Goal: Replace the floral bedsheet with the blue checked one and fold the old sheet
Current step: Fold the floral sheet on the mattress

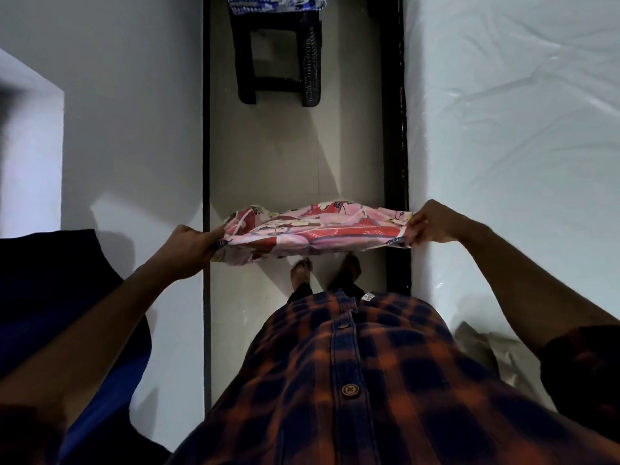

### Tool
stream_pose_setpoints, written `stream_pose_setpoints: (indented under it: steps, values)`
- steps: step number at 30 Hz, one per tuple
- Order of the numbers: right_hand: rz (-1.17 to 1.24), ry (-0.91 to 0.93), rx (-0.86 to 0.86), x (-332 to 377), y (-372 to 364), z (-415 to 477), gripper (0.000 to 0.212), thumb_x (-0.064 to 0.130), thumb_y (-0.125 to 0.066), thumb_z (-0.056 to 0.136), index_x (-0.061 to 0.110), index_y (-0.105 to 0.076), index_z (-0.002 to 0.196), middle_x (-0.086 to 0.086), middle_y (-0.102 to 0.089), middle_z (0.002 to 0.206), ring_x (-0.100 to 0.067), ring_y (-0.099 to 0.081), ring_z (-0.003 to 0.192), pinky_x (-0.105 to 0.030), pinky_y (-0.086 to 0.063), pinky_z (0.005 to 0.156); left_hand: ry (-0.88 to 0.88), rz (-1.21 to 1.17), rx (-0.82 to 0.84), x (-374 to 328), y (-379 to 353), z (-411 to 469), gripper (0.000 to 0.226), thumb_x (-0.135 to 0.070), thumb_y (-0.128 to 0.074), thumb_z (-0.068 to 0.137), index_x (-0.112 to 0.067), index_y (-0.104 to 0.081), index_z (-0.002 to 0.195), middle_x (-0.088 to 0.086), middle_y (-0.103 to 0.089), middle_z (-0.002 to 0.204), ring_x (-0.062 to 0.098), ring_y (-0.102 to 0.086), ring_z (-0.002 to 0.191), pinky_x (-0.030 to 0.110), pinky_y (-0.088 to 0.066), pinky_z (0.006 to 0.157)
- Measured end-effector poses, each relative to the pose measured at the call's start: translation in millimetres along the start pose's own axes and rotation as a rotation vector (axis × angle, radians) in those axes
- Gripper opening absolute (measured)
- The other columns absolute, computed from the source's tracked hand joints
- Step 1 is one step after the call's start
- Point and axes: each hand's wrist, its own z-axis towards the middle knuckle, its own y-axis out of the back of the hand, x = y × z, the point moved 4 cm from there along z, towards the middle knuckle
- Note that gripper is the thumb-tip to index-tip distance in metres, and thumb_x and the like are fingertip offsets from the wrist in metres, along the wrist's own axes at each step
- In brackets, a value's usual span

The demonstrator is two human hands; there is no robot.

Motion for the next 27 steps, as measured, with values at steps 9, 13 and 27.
stream_pose_setpoints:
  steps: [9,13,27]
  values:
    - [-0.14,0.219,-0.437,15,71,-38,0.039,0.056,-0.063,0.067,0.022,-0.079,0.077,0.003,-0.072,0.071,-0.019,-0.066,0.068,-0.031,-0.046,0.06,0.026,0.056,-0.127,7,97,35,0.025,-0.031,-0.046,0.09,-0.014,-0.062,0.1,0.012,-0.073,0.075,0.034,-0.066,0.055,0.041,-0.051,0.066]
    - [-0.023,0.269,-0.506,12,124,-49,0.04,0.054,-0.067,0.075,0.015,-0.076,0.076,-0.007,-0.061,0.057,-0.013,-0.05,0.054,-0.032,-0.04,0.057,0.099,0.103,-0.114,-5,158,74,0.02,-0.027,-0.047,0.1,-0.02,-0.061,0.112,0.016,-0.072,0.081,0.033,-0.061,0.056,0.037,-0.048,0.062]
    - [0.235,0.509,-1.049,18,580,-60,0.045,0.061,-0.066,0.077,0.023,-0.079,0.095,-0.009,-0.077,0.09,-0.026,-0.074,0.084,-0.051,-0.06,0.082,0.16,0.307,-0.686,-124,489,374,0.026,-0.023,-0.05,0.1,-0.021,-0.056,0.125,0.032,-0.064,0.098,0.052,-0.063,0.089,0.054,-0.048,0.077]
